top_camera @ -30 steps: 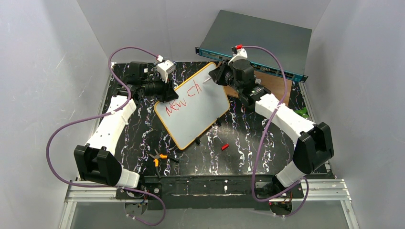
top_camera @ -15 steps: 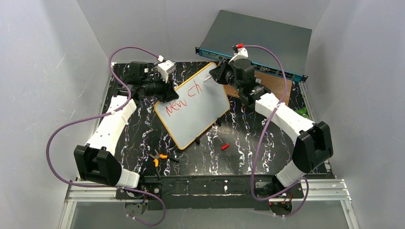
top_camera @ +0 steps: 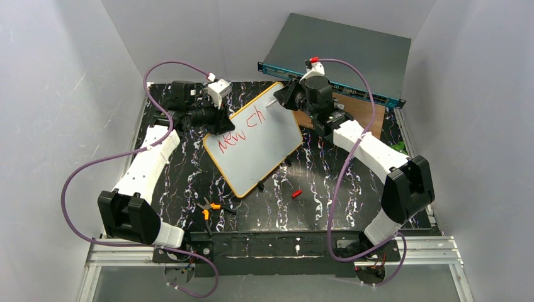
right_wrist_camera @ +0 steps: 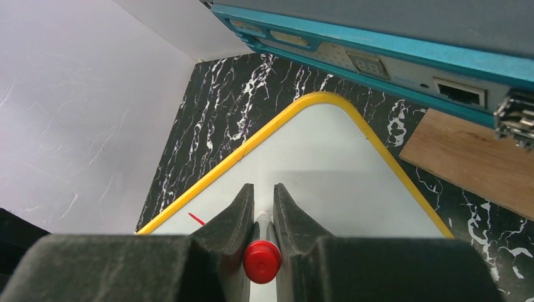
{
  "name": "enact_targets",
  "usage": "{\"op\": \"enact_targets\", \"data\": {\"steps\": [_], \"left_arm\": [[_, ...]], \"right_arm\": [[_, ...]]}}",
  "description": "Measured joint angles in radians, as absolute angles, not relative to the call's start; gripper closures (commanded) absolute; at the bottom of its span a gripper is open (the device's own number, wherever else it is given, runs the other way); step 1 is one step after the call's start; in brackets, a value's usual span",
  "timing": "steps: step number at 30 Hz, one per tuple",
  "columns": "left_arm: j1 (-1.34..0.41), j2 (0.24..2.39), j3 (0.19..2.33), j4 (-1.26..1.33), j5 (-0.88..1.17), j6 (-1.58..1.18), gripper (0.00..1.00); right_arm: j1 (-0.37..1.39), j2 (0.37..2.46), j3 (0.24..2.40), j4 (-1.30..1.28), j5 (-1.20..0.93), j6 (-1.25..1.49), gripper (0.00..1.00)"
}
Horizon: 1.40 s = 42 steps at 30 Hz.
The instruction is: Write a sentence on the whiteboard
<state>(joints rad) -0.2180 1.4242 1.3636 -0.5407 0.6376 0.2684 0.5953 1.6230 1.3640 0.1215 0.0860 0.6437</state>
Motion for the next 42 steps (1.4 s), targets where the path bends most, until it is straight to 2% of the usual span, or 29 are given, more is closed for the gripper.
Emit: {"op": "enact_targets", "data": {"steps": [30, 42], "left_arm": [[-0.215, 1.441, 1.378, -0.551, 0.628, 0.265, 1.00], [-0.215, 1.444, 1.381, -0.551, 0.629, 0.265, 1.00]], "right_arm": [[0.617, 1.620, 1.325, 0.134, 0.060, 0.669, 0.99], [0.616, 1.630, 1.379, 0.067, 0.099, 0.650, 0.99]]}}
